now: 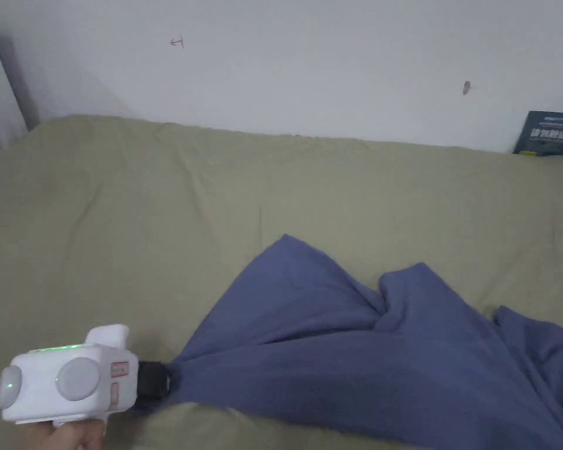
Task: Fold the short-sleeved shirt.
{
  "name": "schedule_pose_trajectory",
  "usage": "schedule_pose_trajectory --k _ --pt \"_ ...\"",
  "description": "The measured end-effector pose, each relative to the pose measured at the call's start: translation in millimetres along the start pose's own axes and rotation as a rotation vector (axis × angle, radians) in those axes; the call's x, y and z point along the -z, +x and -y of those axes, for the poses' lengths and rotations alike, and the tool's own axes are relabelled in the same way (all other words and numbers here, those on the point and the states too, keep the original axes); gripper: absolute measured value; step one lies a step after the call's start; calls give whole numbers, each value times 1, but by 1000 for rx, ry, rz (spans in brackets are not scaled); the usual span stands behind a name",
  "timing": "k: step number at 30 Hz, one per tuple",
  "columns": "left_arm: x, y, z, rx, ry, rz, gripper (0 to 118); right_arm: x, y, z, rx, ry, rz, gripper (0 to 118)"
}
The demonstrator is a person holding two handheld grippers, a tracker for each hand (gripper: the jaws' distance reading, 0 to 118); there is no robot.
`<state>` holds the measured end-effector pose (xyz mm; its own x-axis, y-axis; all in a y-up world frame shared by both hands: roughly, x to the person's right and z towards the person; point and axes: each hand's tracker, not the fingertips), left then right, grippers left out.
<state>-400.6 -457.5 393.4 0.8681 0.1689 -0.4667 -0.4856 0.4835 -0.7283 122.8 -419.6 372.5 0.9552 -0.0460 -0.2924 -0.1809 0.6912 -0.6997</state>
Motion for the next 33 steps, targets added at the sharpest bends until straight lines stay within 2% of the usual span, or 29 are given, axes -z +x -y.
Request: schedule_pose_trajectory --k 2,3,5,11,15,16,17,18,19,20,21,22,24,28,30,32,33 --pt "-7 4 4 4 18 9 24 -2 3 2 5 -6 2 1" --pt "-9 9 4 -27 35 105 0 -3 5 2 8 -10 0 1" --pt "-8 19 2 36 47 8 0 -3 9 2 7 -10 8 1" --pt "-1 13 3 1 24 15 0 10 23 -29 24 -1 28 1" --pt "-3 15 3 31 18 8 0 50 30 -85 -77 15 38 1" --pt "-4 16 4 38 21 5 0 64 33 -105 -76 6 39 7" --pt "-4 17 3 44 20 2 0 79 36 -125 -78 6 25 33" --pt "-3 17 3 49 17 1 0 96 38 -146 -83 4 14 78" --pt "-3 17 4 51 18 -1 0 113 39 -166 -91 -26 1 118" --pt "-3 18 5 54 20 -2 0 136 40 -187 -106 -96 -14 118" --pt "-3 18 5 56 19 -1 0 149 42 -203 -141 -50 -31 118" --pt "-3 18 5 56 20 1 0 165 40 -218 -143 -76 -11 118" --pt "-3 18 6 50 22 5 1 198 37 -237 -199 -138 -1 118" --pt "-1 15 6 28 22 19 1 265 34 -247 -204 -200 10 117" --pt "-1 15 6 26 22 23 1 290 33 -247 -216 -279 14 110" --pt "-1 16 5 31 18 26 1 309 32 -235 -281 -326 69 98" --pt "-1 16 5 33 15 27 1 310 34 -234 -257 -322 40 98"
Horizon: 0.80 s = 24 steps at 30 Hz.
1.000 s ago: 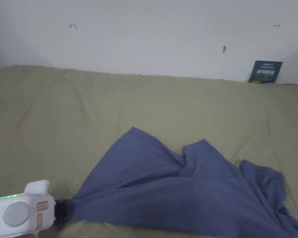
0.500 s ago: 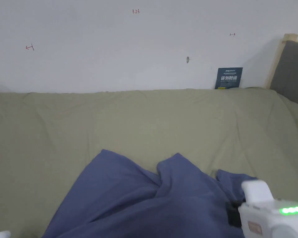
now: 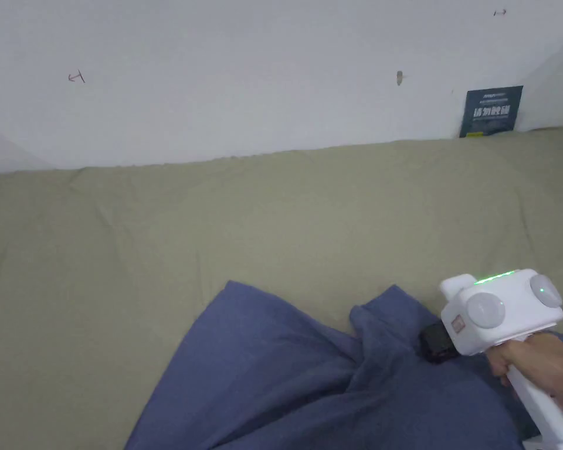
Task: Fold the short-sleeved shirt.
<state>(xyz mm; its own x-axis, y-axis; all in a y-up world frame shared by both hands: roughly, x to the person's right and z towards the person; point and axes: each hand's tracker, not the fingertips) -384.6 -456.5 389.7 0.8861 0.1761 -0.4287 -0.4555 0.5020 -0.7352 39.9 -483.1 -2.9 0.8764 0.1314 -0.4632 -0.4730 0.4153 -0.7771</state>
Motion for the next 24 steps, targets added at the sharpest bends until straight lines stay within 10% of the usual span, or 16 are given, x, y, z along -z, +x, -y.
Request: schedule_pose_trajectory --k 3,6,7,24 --pt "1 0 -1 5 -4 2 1 -12 -2 -1 45 3 -7 92" --pt "3 0 -1 6 -5 3 1 -34 -3 -2 -3 59 -62 7" --pt "3 -1 -1 -1 -7 4 1 -42 -2 0 14 83 -88 3" --pt "-18 4 -5 -50 -6 -8 1 -197 37 52 58 287 -147 4"
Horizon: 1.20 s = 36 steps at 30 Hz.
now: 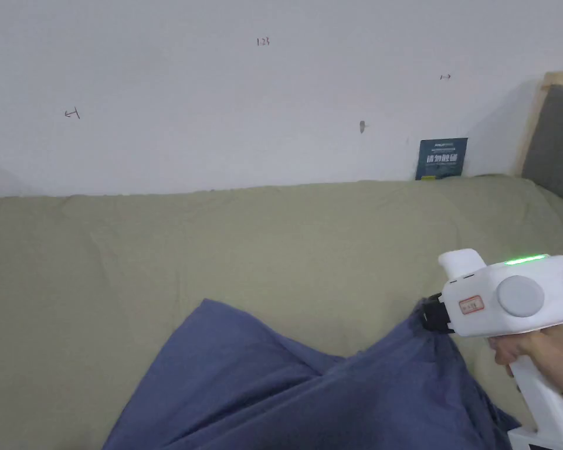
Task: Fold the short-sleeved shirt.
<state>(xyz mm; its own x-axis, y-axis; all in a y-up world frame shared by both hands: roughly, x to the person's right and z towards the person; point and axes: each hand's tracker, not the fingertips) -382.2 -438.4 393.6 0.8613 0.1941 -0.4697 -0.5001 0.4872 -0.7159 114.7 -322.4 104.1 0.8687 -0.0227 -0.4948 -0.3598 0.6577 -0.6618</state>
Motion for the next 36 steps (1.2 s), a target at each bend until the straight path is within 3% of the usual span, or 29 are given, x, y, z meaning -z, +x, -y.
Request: schedule_pose_trajectory --k 12,21,25,27,36 --pt "-142 43 -37 88 367 40 1 -163 -22 17 -87 262 33 4" --pt "-258 66 -68 126 570 77 1 -281 -41 -9 -137 431 74 5" --pt "-288 65 -78 113 612 103 1 -299 -45 -13 -133 470 106 6" --pt "-298 63 -80 112 625 109 1 -304 -45 -14 -95 486 94 6" --pt "-297 78 -116 154 596 39 1 -271 -39 -34 -63 427 98 6"
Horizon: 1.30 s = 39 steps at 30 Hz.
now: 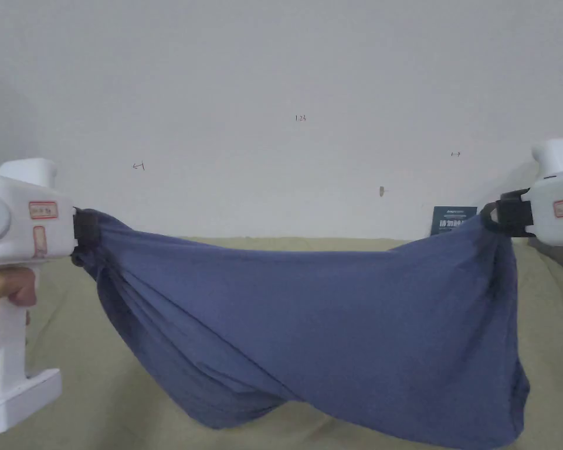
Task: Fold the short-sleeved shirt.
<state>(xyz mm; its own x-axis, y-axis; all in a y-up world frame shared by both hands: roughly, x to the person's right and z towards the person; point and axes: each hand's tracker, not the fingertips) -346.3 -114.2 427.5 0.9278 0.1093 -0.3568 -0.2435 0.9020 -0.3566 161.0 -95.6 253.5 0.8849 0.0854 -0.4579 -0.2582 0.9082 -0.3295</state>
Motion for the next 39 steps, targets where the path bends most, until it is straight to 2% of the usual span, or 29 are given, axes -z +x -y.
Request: schedule_pose_trajectory --k 4,11,17,24,31,35,38,39 --pt "33 5 -19 11 -17 -43 1 34 6 -15 9 -28 -1 5" --pt "92 12 -60 -21 1 -81 1 106 15 -57 -5 -30 55 5" --pt "155 25 -94 18 15 -138 1 171 26 -97 -13 -31 90 5" --pt "231 38 -103 18 17 -174 1 256 34 -105 -19 -63 121 5" --pt "293 43 -49 67 -62 -184 1 328 37 -54 -19 -141 125 5" --pt "315 34 16 87 -167 -171 1 357 32 11 -42 -252 100 5" --pt "315 24 71 90 -248 -155 1 358 20 68 -68 -326 70 5" --pt "309 21 91 90 -250 -158 1 353 17 87 -53 -317 72 6"
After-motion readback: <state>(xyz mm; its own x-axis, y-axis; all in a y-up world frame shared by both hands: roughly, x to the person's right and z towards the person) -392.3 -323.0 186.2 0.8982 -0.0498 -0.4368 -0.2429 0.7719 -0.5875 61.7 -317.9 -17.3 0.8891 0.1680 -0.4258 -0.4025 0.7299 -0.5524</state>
